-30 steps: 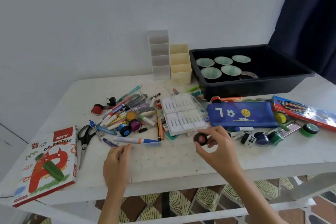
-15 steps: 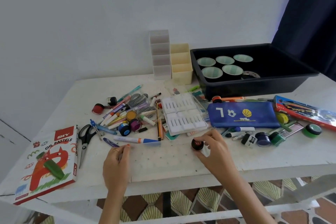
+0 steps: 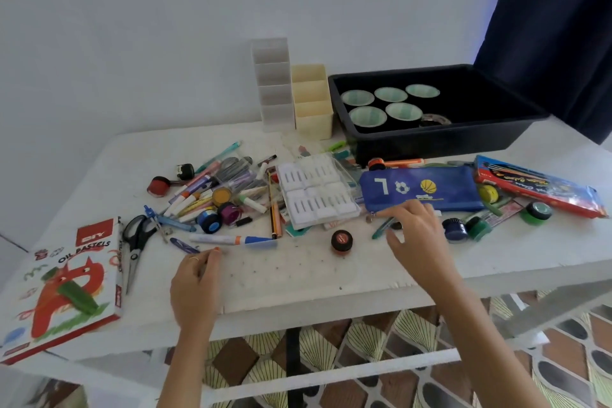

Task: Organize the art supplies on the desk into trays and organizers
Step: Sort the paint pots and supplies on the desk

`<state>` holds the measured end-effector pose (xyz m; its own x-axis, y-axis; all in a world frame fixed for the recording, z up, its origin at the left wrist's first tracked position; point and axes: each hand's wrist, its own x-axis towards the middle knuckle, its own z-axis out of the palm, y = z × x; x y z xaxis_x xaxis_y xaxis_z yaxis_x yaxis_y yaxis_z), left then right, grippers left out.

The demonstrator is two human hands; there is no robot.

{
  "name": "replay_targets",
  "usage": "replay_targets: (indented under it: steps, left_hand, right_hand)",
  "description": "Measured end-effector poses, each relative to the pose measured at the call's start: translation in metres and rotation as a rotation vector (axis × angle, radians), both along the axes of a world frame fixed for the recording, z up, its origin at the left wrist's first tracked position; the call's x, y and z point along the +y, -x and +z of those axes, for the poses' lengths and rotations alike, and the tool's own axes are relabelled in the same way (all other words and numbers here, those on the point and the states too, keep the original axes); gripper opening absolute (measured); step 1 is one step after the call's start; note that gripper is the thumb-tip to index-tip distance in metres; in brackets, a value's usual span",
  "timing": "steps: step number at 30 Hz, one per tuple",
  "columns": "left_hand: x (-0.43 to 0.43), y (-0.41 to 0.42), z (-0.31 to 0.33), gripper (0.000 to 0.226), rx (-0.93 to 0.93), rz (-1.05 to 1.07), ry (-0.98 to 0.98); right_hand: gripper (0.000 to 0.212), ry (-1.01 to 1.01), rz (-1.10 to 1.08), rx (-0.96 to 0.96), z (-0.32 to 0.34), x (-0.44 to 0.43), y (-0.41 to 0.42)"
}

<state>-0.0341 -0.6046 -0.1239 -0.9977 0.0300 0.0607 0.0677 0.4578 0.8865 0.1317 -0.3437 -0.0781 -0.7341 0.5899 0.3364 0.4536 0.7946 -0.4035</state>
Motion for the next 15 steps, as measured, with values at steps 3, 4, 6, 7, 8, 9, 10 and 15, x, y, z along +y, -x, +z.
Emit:
replay_targets:
  steps: [3, 4, 6, 7, 8, 9, 10, 15]
  left_hand:
    - [-0.001, -0.002, 0.002, 0.021, -0.027, -0.005, -0.032]
    - [-0.002, -0.002, 0.003, 0.021, -0.030, -0.007, -0.044]
    - [-0.003, -0.002, 0.003, 0.021, -0.027, -0.019, -0.067]
    - [-0.004, -0.001, 0.002, 0.021, -0.022, -0.028, -0.074]
    - [-0.004, -0.001, 0.001, 0.022, -0.016, -0.036, -0.073]
    - [-0.005, 0.000, 0.000, 0.022, -0.010, -0.039, -0.070]
    - [-0.005, 0.000, 0.000, 0.023, -0.006, -0.041, -0.068]
    - [-0.005, -0.001, -0.002, 0.021, 0.010, -0.048, -0.064]
  right_hand:
    - [0.041, -0.094, -0.232, -0.253, -0.006, 0.015, -0.014]
    - [0.043, -0.084, -0.270, -0.298, -0.008, 0.017, -0.016]
    - [0.043, -0.018, -0.292, -0.288, -0.012, 0.020, -0.017]
    - [0.041, 0.007, -0.287, -0.256, -0.013, 0.020, -0.017]
    - [0.039, 0.028, -0.272, -0.219, -0.014, 0.020, -0.016]
    - [0.037, 0.055, -0.244, -0.169, -0.013, 0.017, -0.015]
    - [0.035, 0.093, -0.207, -0.099, -0.011, 0.012, -0.014]
    - [0.019, 0.191, 0.012, 0.199, 0.009, -0.030, -0.002]
